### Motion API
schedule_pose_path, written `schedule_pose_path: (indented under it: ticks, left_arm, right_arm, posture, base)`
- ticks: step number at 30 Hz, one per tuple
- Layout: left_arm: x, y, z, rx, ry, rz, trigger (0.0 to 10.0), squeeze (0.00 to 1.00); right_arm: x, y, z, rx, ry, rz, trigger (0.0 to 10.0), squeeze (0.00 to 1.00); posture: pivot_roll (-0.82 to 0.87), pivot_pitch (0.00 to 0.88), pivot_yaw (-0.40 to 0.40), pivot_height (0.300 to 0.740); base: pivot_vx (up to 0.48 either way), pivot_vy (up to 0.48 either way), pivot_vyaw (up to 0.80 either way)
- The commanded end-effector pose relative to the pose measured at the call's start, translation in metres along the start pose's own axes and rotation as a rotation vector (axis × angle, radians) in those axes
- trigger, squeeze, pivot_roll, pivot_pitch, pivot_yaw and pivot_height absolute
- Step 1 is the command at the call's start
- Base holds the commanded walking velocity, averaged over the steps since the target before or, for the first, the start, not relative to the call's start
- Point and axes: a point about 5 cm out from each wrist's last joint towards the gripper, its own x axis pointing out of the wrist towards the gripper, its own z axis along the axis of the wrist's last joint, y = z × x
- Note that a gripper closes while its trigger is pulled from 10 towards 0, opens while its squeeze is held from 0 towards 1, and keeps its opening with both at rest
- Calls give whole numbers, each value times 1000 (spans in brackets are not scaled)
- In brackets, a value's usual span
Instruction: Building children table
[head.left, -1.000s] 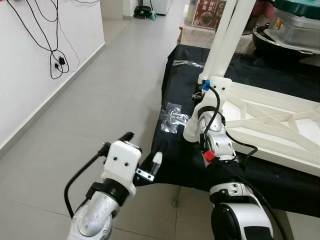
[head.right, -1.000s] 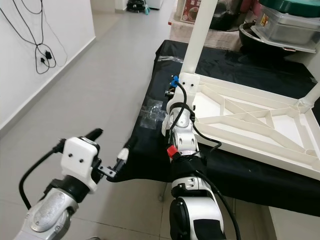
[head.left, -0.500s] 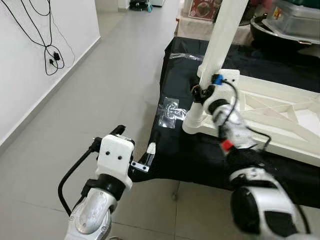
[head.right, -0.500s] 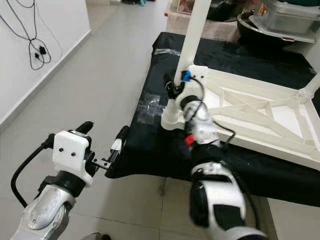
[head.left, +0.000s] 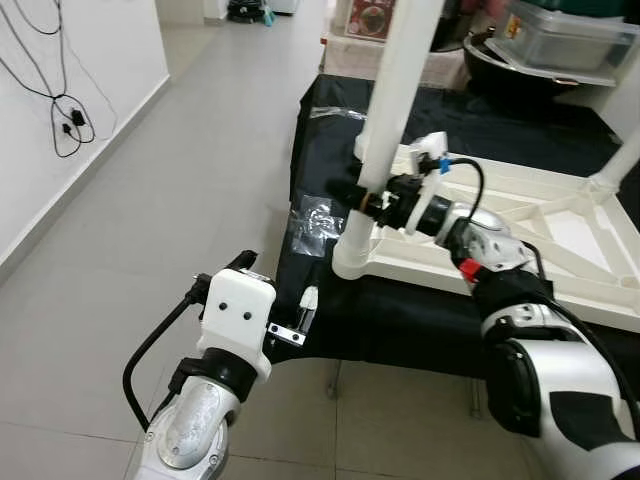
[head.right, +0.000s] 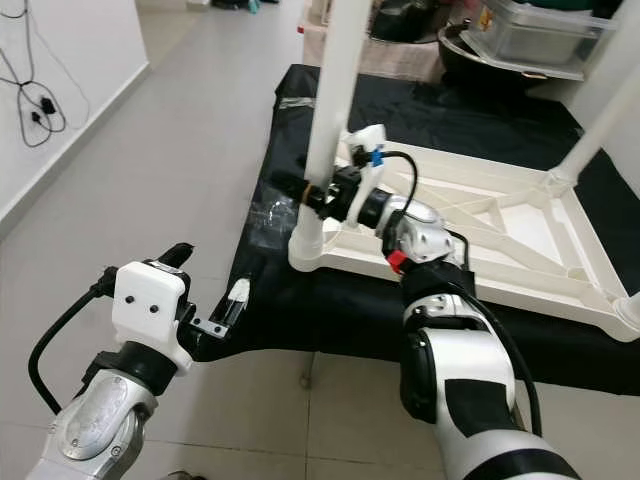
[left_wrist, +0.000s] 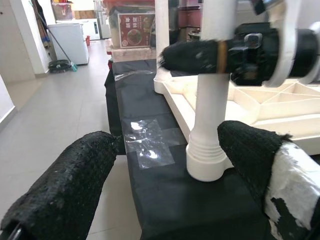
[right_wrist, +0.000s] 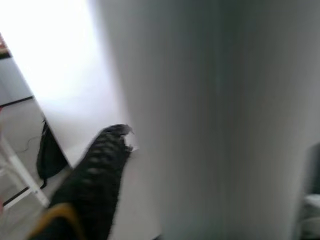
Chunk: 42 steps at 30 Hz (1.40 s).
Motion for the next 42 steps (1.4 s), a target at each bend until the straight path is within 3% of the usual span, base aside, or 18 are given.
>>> schedule_pose_path:
  ticks: [1, 12, 13, 14, 17, 19, 22, 23, 24, 25, 27, 28, 32, 33, 36, 37, 39, 42]
  left_arm:
    - [-1, -1, -1, -6, 13, 12, 10000, 0]
    - [0, -1, 0, -3, 11, 19, 10000, 0]
    - [1, -1, 0, -2, 10, 19, 10000, 0]
    - [1, -1, 0, -2, 10, 19, 10000, 0]
    - [2, -1, 0, 1, 9, 15, 10000, 0]
    - [2, -2, 0, 3, 8, 12, 10000, 0]
    - [2, -2, 0, 5, 9, 9, 10000, 0]
    - [3, -3, -1, 6, 10, 7, 10000, 0]
    - [3, -3, -1, 6, 10, 7, 10000, 0]
    - [3, -3, -1, 9, 10, 5, 10000, 0]
    - [3, -3, -1, 9, 10, 5, 10000, 0]
    - [3, -3, -1, 9, 11, 4, 10000, 0]
    - [3, -3, -1, 8, 11, 4, 10000, 0]
    - [3, -3, -1, 9, 11, 4, 10000, 0]
    - [4, -2, -1, 9, 10, 5, 10000, 0]
    - [4, -2, -1, 10, 9, 4, 10000, 0]
    - [4, -2, -1, 10, 9, 4, 10000, 0]
    - [5, -2, 0, 11, 5, 4, 10000, 0]
  right_arm:
    - [17, 9, -4, -20, 34, 31, 0, 0]
    - [10, -15, 0, -115, -10, -450, 0, 0]
    - [-2, -27, -2, -115, -3, -696, 0, 0]
    - [-2, -27, -2, -115, -3, -696, 0, 0]
    - [-44, -35, -18, -29, -8, -1319, 0, 0]
    - [-44, -27, -23, -4, -16, -1371, 0, 0]
    - [-32, -11, -28, 40, -26, -1357, 0, 0]
    - [-20, -5, -27, 50, -66, -1287, 3373, 0]
    - [-20, -5, -27, 50, -66, -1287, 3373, 0]
    - [-8, -2, -21, 43, -120, -1198, 10000, 663]
    - [-8, -2, -21, 43, -120, -1198, 10000, 663]
    - [3, 0, -15, 33, -181, -1087, 10000, 1000]
    - [10, -3, -3, 3, -241, -955, 10000, 969]
    - [9, -8, 1, 6, -247, -864, 10000, 0]
    - [7, -13, 6, 45, -247, -745, 10000, 0]
    - [3, -14, 10, 59, -231, -577, 10000, 0]
    - [3, -14, 10, 59, -231, -577, 10000, 0]
    - [-4, 0, 2, 67, -94, -129, 10000, 0]
  posture:
    - [159, 71, -114, 740]
    - [148, 86, -116, 740]
    - [143, 91, -113, 740]
    - [143, 91, -113, 740]
    - [134, 96, -101, 740]
    - [137, 96, -105, 740]
    - [137, 98, -105, 740]
    - [138, 100, -106, 740]
    - [138, 100, -106, 740]
    - [138, 100, -105, 740]
    - [138, 100, -105, 740]
    - [135, 100, -104, 740]
    - [135, 100, -106, 740]
    - [132, 99, -104, 740]
    - [133, 100, -106, 740]
    - [131, 100, -105, 740]
    - [131, 100, -105, 740]
    - [138, 100, -112, 740]
  base:
    - [0, 0, 0]
    - [0, 0, 0]
    - [0, 0, 0]
    - [0, 0, 0]
    - [0, 0, 0]
    - [0, 0, 0]
    - [0, 0, 0]
    - [0, 0, 0]
    - [0, 0, 0]
    - [0, 0, 0]
    - [0, 0, 0]
    - [0, 0, 0]
    - [0, 0, 0]
    - [0, 0, 0]
    - [0, 0, 0]
    - [0, 0, 0]
    - [0, 0, 0]
    - [0, 0, 0]
